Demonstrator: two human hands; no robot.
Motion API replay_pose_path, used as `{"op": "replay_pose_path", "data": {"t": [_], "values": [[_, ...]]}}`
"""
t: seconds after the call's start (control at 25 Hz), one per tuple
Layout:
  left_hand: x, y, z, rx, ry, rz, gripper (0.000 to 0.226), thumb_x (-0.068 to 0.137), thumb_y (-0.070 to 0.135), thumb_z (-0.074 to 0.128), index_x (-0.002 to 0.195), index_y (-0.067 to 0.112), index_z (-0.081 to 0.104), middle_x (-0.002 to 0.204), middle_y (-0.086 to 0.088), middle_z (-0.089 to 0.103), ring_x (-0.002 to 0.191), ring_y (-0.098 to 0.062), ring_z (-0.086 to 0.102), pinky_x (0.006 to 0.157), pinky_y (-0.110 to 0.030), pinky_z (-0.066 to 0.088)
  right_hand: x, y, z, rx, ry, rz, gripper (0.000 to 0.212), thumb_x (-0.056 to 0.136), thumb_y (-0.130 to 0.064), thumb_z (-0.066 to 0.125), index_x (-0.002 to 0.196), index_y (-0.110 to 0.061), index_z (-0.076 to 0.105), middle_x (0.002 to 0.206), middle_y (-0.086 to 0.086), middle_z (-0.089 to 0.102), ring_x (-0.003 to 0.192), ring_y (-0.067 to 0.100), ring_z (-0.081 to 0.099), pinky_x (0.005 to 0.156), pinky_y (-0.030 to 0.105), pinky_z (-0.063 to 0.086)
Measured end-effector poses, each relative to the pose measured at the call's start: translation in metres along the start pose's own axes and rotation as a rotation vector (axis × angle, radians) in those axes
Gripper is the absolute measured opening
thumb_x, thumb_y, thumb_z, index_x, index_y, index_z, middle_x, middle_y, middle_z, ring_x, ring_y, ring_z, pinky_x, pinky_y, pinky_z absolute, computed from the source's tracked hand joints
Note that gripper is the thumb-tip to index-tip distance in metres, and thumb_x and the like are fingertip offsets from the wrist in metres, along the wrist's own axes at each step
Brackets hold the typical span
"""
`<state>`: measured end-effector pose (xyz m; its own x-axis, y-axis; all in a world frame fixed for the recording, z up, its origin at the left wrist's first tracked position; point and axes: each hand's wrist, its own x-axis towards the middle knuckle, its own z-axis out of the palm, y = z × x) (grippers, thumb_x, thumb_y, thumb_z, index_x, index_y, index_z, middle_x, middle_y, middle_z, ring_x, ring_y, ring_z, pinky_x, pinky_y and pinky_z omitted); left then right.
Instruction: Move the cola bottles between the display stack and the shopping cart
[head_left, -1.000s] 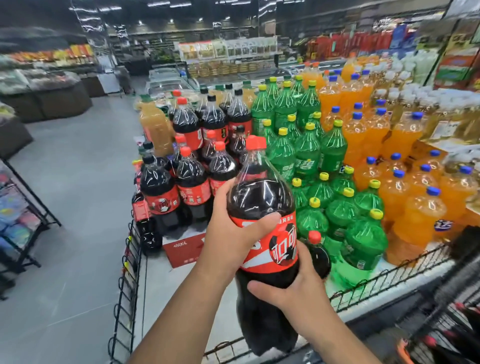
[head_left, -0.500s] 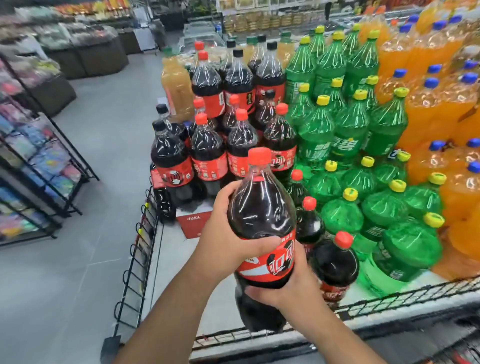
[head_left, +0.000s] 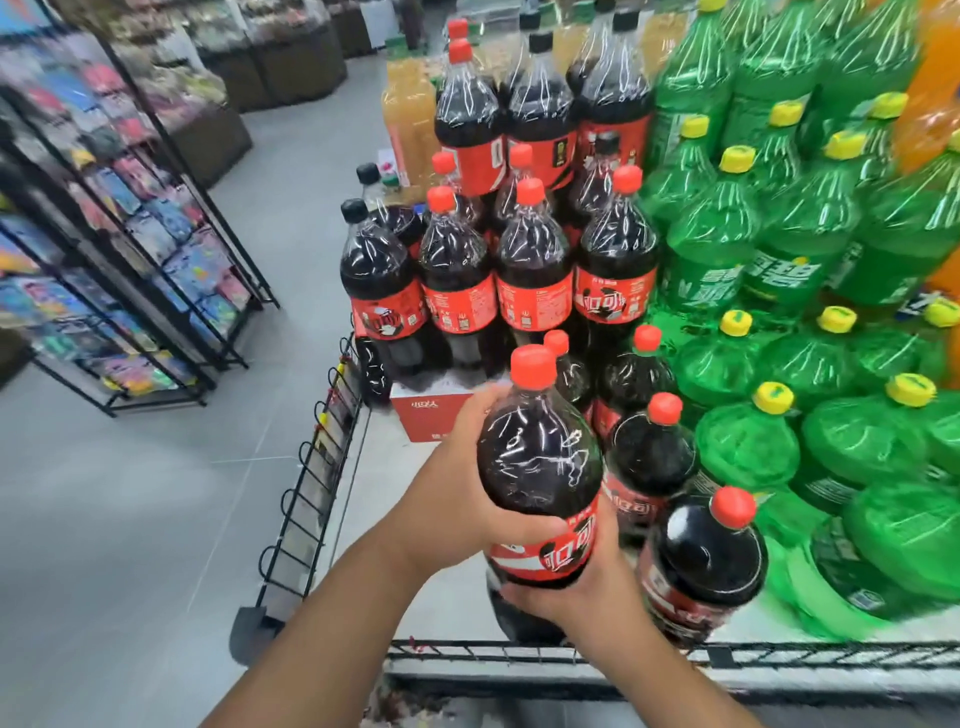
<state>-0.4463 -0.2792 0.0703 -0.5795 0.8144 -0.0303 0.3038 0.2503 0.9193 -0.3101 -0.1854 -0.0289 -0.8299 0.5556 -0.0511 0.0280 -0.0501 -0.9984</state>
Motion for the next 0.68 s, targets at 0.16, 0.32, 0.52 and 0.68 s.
{"op": "replay_pose_path", "data": {"t": [0.16,0.32,0.52,0.68], "values": [[0.014,-0.016,-0.004,0.011,-0.038,-0.006,0.104,0.061,0.002,0.096,0.141,0.035,0.04,0.128,0.012,0.067,0.121,-0.01,0.064,0.101,-0.033,0.054,0.011,0.012,-0.002,-0.016,0.005,0.027,0.11,0.049,-0.003,0.097,0.13,-0.046,0.036,0.118,-0.018,0.065,0.108,0.01,0.067,0.087,0.027,0.055],[0.033,-0.034,-0.003,0.06,-0.087,0.018,0.104,0.059,0.01,0.098,0.14,0.039,0.04,0.131,0.01,0.064,0.125,-0.014,0.062,0.106,-0.041,0.051,0.024,0.026,-0.002,0.047,0.066,0.121,0.1,0.054,0.011,0.091,0.124,-0.041,0.042,0.109,-0.007,0.069,0.092,0.01,0.071,0.062,0.028,0.059],[0.06,-0.056,0.005,0.128,-0.146,0.04,0.108,0.056,0.02,0.1,0.142,0.037,0.038,0.13,0.009,0.064,0.124,-0.014,0.062,0.105,-0.043,0.051,0.041,0.056,0.0,0.016,0.164,0.135,0.102,0.052,0.001,0.095,0.125,-0.046,0.042,0.116,-0.007,0.068,0.105,0.018,0.067,0.066,0.039,0.061],[0.072,-0.074,0.013,0.157,-0.162,0.043,0.112,0.051,0.03,0.1,0.142,0.043,0.036,0.135,0.009,0.06,0.128,-0.017,0.059,0.107,-0.044,0.049,0.054,0.066,0.0,-0.007,0.232,0.129,0.109,0.048,0.001,0.096,0.132,-0.039,0.039,0.123,-0.002,0.065,0.113,0.022,0.064,0.085,0.046,0.058]]}}
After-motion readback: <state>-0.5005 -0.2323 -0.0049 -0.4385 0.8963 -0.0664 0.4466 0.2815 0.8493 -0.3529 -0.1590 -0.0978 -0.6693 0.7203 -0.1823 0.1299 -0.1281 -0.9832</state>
